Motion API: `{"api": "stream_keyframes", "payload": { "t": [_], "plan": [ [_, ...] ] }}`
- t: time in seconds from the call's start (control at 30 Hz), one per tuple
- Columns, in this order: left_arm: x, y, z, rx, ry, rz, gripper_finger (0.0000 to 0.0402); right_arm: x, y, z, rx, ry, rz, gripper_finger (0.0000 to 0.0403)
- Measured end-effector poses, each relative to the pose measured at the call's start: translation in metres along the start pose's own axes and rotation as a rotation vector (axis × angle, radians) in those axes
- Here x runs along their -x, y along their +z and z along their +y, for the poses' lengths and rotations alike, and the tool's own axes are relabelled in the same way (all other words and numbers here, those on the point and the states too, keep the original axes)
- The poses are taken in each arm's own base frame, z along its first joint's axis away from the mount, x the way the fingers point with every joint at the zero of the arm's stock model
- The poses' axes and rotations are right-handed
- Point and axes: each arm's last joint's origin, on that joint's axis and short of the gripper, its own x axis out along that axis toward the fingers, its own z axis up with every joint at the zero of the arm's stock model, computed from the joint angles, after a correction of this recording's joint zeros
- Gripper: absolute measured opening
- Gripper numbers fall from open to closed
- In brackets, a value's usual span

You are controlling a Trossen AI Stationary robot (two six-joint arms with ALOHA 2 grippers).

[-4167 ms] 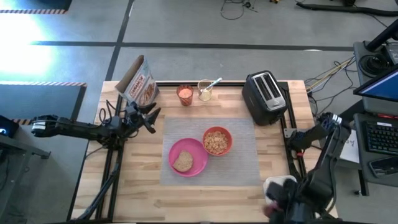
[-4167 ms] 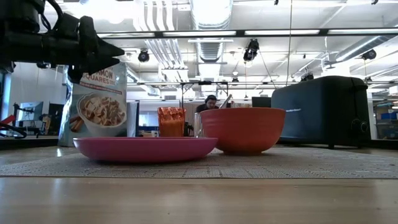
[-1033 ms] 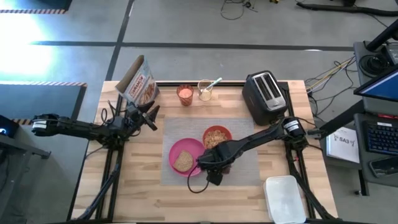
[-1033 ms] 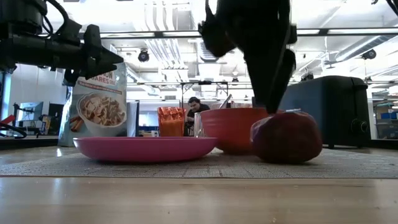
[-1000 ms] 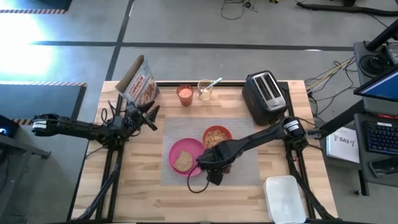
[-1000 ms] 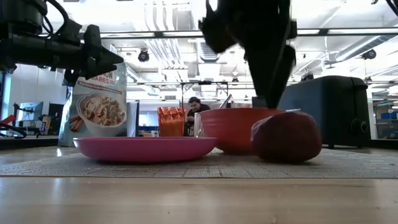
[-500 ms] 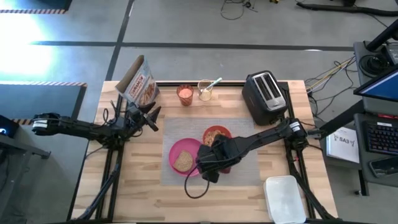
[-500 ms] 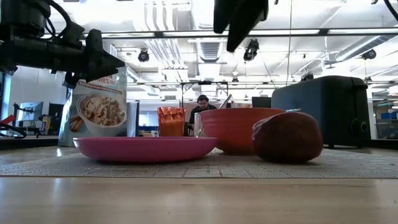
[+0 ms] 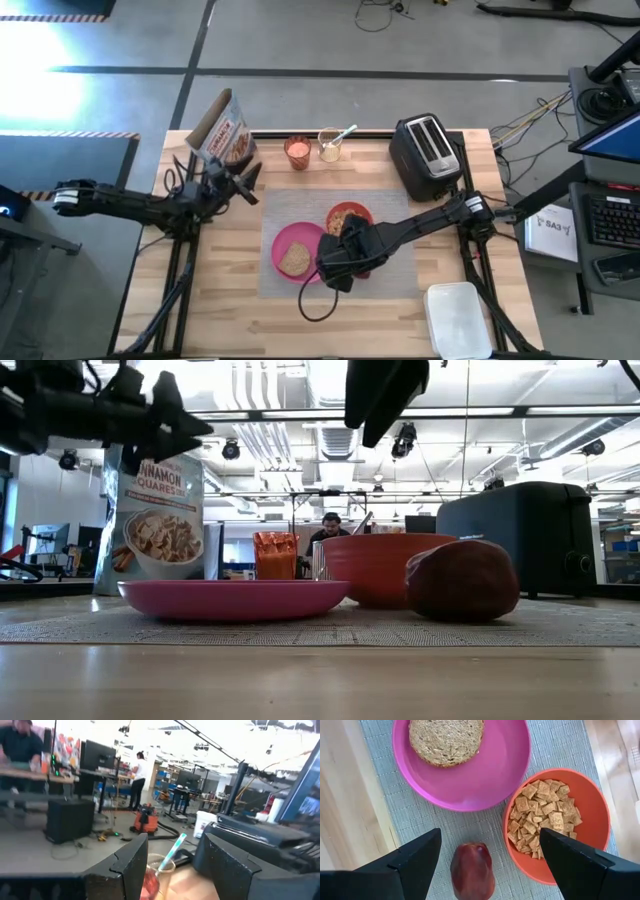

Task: Arrange a breakfast setting
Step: Put the brown cup on the gray table mat to the top of the pink plate

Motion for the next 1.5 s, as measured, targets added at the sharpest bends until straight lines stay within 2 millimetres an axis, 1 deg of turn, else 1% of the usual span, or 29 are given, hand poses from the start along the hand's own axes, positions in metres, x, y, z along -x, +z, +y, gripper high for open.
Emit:
{"api": "stream_keyframes", "payload": {
  "t": [0.07, 0.13, 0.27, 0.37, 0.47, 0.53, 0.6, 0.7, 0.73, 0.8, 0.9, 0.97, 1.03, 1.1, 1.2, 1.3, 1.4, 1.5],
  "plan": [
    [-0.004, 0.006, -0.004, -0.049, 0.000, -0.011, 0.0175, 0.000, 0.000, 0.000, 0.000, -0.001, 0.001, 0.0327],
    [-0.008, 0.011, -0.008, -0.054, -0.003, -0.017, 0.0175, 0.000, 0.000, 0.000, 0.001, -0.001, 0.001, 0.0327],
    [-0.014, 0.012, -0.014, -0.080, 0.014, 0.021, 0.0175, -0.001, -0.001, 0.000, 0.002, -0.004, 0.005, 0.0327],
    [-0.017, 0.008, -0.017, -0.141, 0.012, 0.074, 0.0175, -0.001, -0.002, 0.001, 0.006, -0.005, 0.008, 0.0327],
    [-0.018, 0.001, -0.020, -0.196, -0.073, 0.140, 0.0175, -0.001, -0.003, 0.001, 0.009, -0.006, 0.011, 0.0327],
    [-0.018, 0.001, -0.022, -0.194, -0.135, 0.151, 0.0175, -0.001, -0.003, 0.002, 0.010, -0.006, 0.013, 0.0327],
    [-0.018, 0.003, -0.022, -0.154, -0.103, 0.140, 0.0175, -0.001, -0.003, 0.002, 0.011, -0.007, 0.013, 0.0327],
    [-0.018, 0.007, -0.019, -0.158, -0.010, 0.111, 0.0175, 0.000, -0.004, 0.002, 0.013, -0.006, 0.014, 0.0327],
    [-0.018, 0.007, -0.019, -0.169, -0.013, 0.111, 0.0175, 0.000, -0.004, 0.003, 0.014, -0.006, 0.014, 0.0327],
    [-0.017, 0.005, -0.020, -0.228, -0.078, 0.133, 0.0175, 0.000, -0.005, 0.003, 0.017, -0.005, 0.014, 0.0327],
    [-0.016, -0.001, -0.024, -0.258, -0.250, 0.193, 0.0175, 0.000, -0.006, 0.004, 0.021, -0.009, 0.025, 0.0327],
    [-0.016, -0.003, -0.026, -0.272, -0.318, 0.227, 0.0175, 0.001, -0.008, 0.003, 0.016, -0.019, 0.046, 0.0327],
    [-0.018, -0.001, -0.028, -0.295, -0.323, 0.246, 0.0175, 0.001, -0.011, 0.001, -0.012, -0.034, 0.071, 0.0327],
    [-0.020, 0.000, -0.030, -0.367, -0.323, 0.294, 0.0175, 0.001, -0.014, -0.001, -0.037, -0.055, 0.103, 0.0327],
    [-0.026, 0.005, -0.035, -0.458, -0.322, 0.414, 0.0175, 0.002, -0.018, -0.004, -0.070, -0.076, 0.151, 0.0327],
    [-0.036, 0.009, -0.041, -0.559, -0.306, 0.552, 0.0175, 0.002, -0.019, -0.005, -0.073, -0.085, 0.162, 0.0327],
    [-0.046, 0.005, -0.043, -0.674, -0.279, 0.646, 0.0175, 0.002, -0.019, -0.005, -0.055, -0.084, 0.162, 0.0327],
    [-0.057, -0.004, -0.039, -0.757, -0.273, 0.688, 0.0175, 0.002, -0.019, -0.005, 0.037, -0.077, 0.166, 0.0327]
  ]
}}
